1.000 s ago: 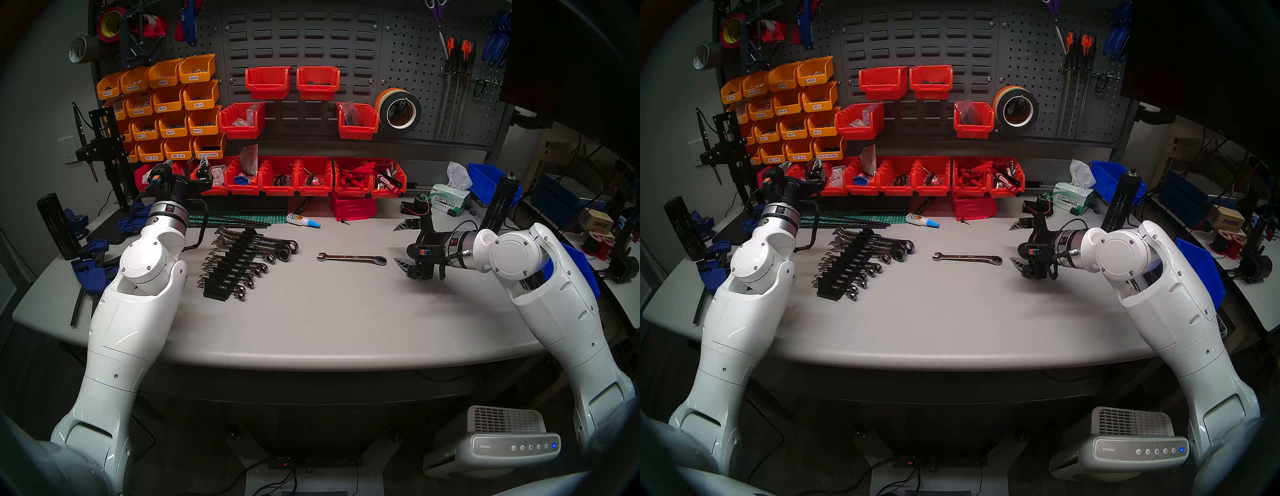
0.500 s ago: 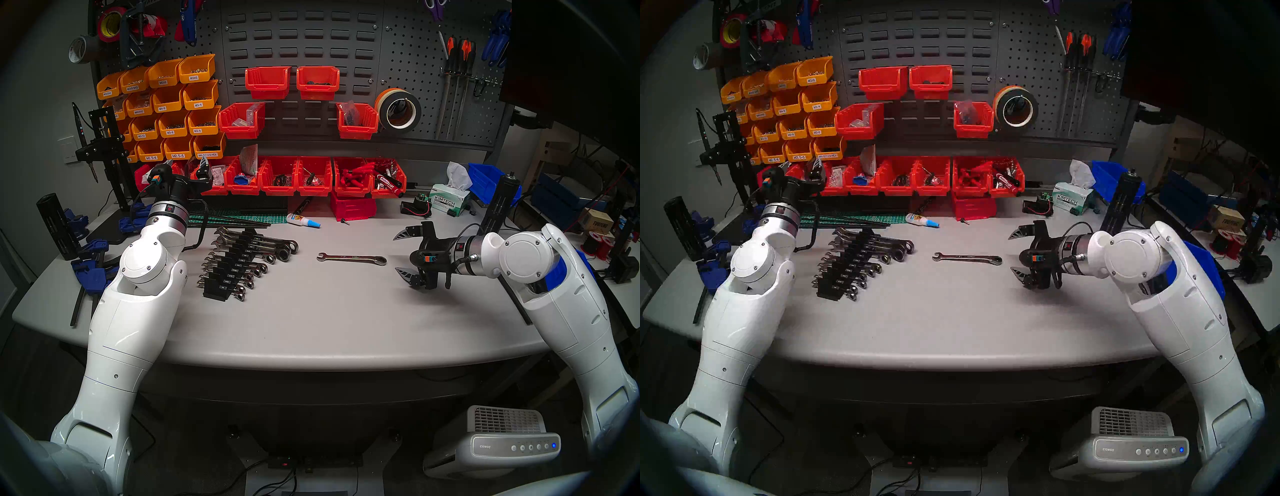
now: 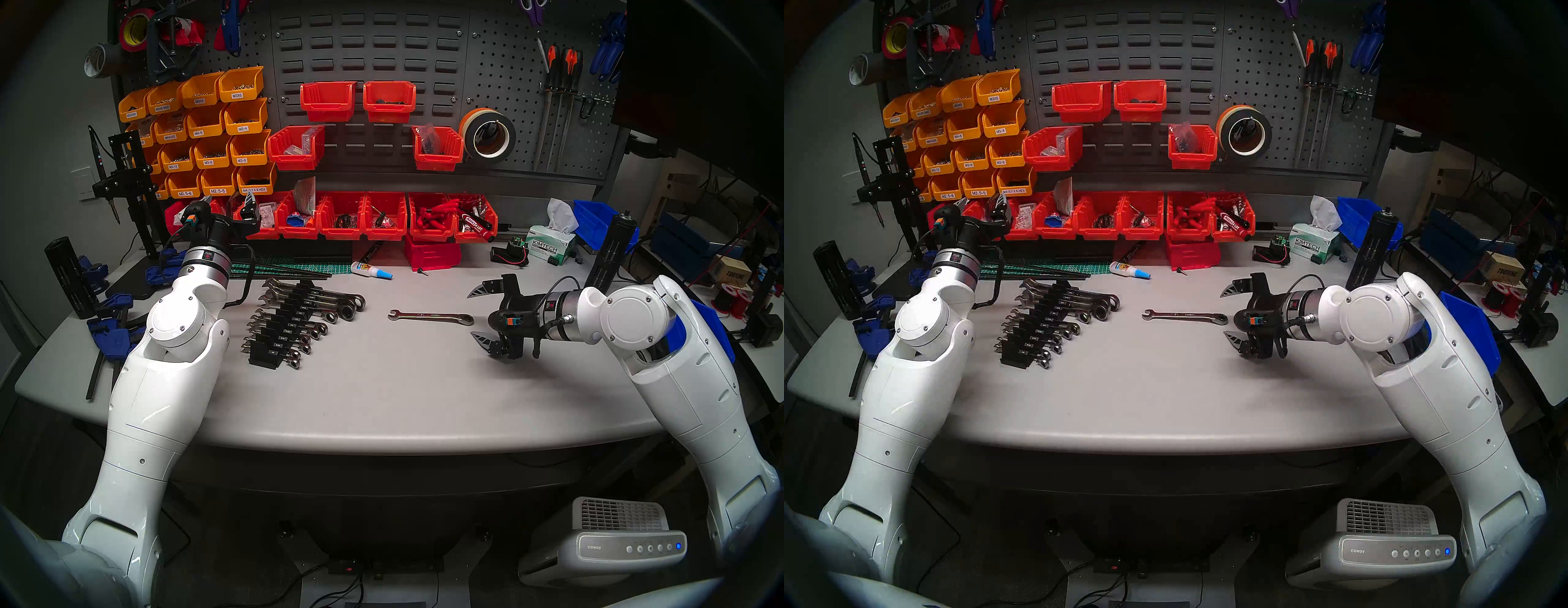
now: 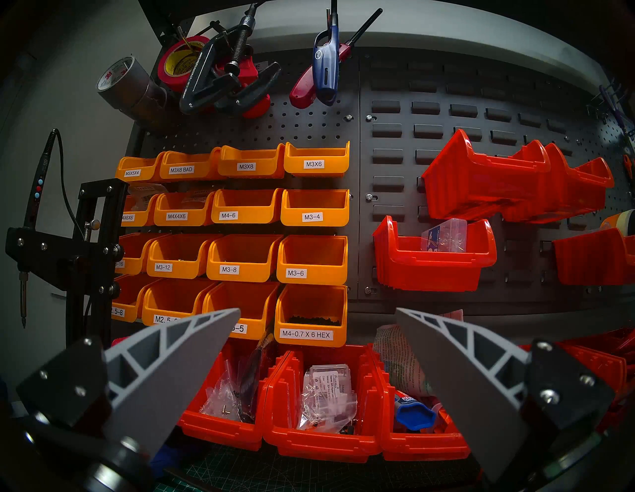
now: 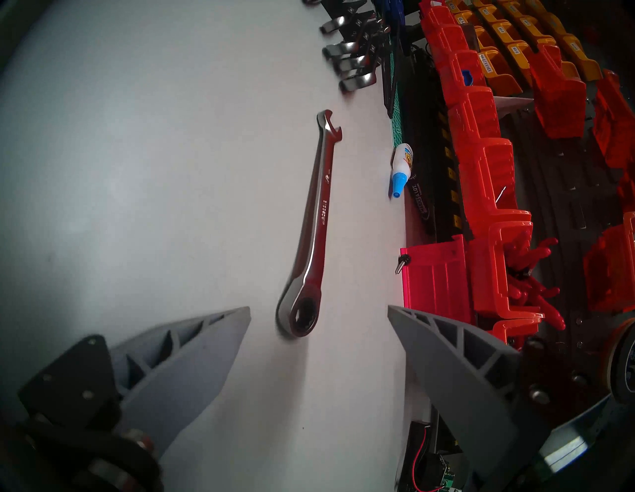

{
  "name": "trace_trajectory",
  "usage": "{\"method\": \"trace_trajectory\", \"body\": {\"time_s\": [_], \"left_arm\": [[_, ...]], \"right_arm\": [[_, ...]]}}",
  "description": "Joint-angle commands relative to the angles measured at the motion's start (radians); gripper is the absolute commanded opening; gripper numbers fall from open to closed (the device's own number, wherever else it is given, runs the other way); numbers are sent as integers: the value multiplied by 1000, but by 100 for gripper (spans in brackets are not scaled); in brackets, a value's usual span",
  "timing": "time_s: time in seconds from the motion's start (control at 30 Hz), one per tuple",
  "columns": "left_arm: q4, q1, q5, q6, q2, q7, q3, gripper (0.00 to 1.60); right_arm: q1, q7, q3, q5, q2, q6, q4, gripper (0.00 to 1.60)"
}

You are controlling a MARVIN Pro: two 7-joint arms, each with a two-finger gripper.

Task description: Put the wrenches on the table into the correct slot in the case

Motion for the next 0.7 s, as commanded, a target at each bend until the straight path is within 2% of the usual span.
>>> {"method": "trace_trajectory", "body": {"time_s": [0.0, 0.67], "left_arm": [[-28, -32, 0, -11, 1, 0, -8, 160], [-28, -32, 0, -11, 1, 0, -8, 160]], "right_arm": [[52, -1, -55, -20, -51, 1, 18, 160], [142, 15, -146, -73, -125, 12, 67, 160]]}}
